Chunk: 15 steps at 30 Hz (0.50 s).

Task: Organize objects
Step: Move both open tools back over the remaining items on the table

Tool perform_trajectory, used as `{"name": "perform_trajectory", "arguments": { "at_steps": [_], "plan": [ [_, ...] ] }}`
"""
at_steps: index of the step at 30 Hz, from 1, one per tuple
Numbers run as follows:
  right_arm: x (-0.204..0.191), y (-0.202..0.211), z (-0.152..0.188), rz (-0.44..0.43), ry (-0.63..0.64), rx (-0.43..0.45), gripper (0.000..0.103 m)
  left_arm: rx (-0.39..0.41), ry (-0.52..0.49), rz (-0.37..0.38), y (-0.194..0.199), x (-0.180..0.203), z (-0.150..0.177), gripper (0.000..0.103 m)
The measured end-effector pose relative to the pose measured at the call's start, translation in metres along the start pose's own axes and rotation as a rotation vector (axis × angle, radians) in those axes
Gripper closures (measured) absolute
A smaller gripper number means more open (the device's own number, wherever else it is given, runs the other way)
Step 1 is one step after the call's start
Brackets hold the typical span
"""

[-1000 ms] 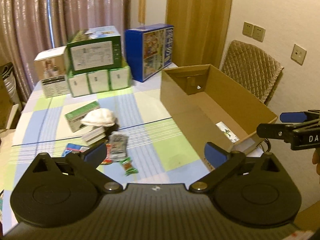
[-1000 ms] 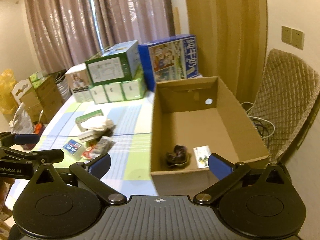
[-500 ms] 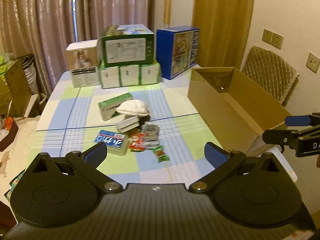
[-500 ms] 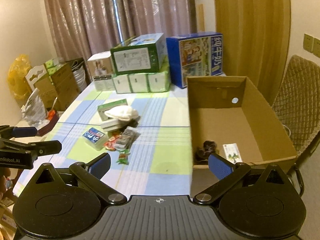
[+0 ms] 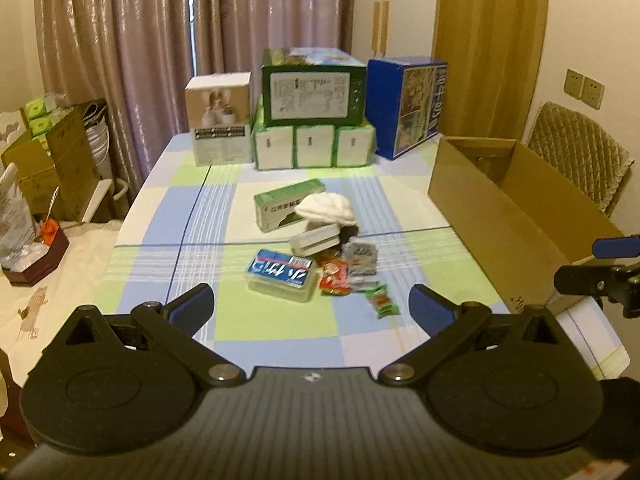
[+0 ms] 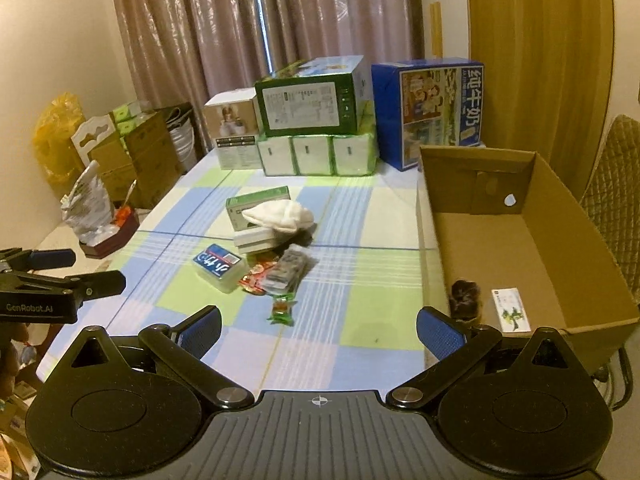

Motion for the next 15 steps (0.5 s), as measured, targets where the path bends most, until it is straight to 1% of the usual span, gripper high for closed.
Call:
{"name": "perform_trajectory", "arguments": {
  "at_steps": [5, 11, 12, 13, 15],
  "plan": [
    [-0.007, -0.01, 0.001, -0.006, 0.004, -0.005, 0.002, -0.025, 0.007, -0.017, -0.004, -0.011, 0.006, 0.001],
    [-0.016, -0.023, 0.005, -0.01, 0.002, -0.007, 0.003, -0.037, 0.029, -0.004, -0.012, -0.024, 0.014, 0.001],
    [-0.019, -0.026, 0.005, -0.013, 0.002, -0.006, 0.005, -0.043, 0.026, -0.005, -0.015, -0.026, 0.014, 0.001],
    [-0.021, -0.03, 0.005, -0.014, 0.003, -0.009, 0.009, -0.048, 0.025, -0.006, -0.017, -0.028, 0.015, 0.001],
    [-0.026, -0.039, 0.005, -0.015, 0.006, -0.015, 0.016, -0.056, 0.026, -0.004, -0.023, -0.034, 0.017, 0.001]
  ]
}}
Point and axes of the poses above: each gripper's, at about its wrist camera, not at the fingertips, and y roughly against the way its jaws point, x to its right, z to its underside, the point moved 2 cm from there along -y, roughly the way its jaws point, and after that the axes turned 14 degrees about z, right-handed, at the moved point
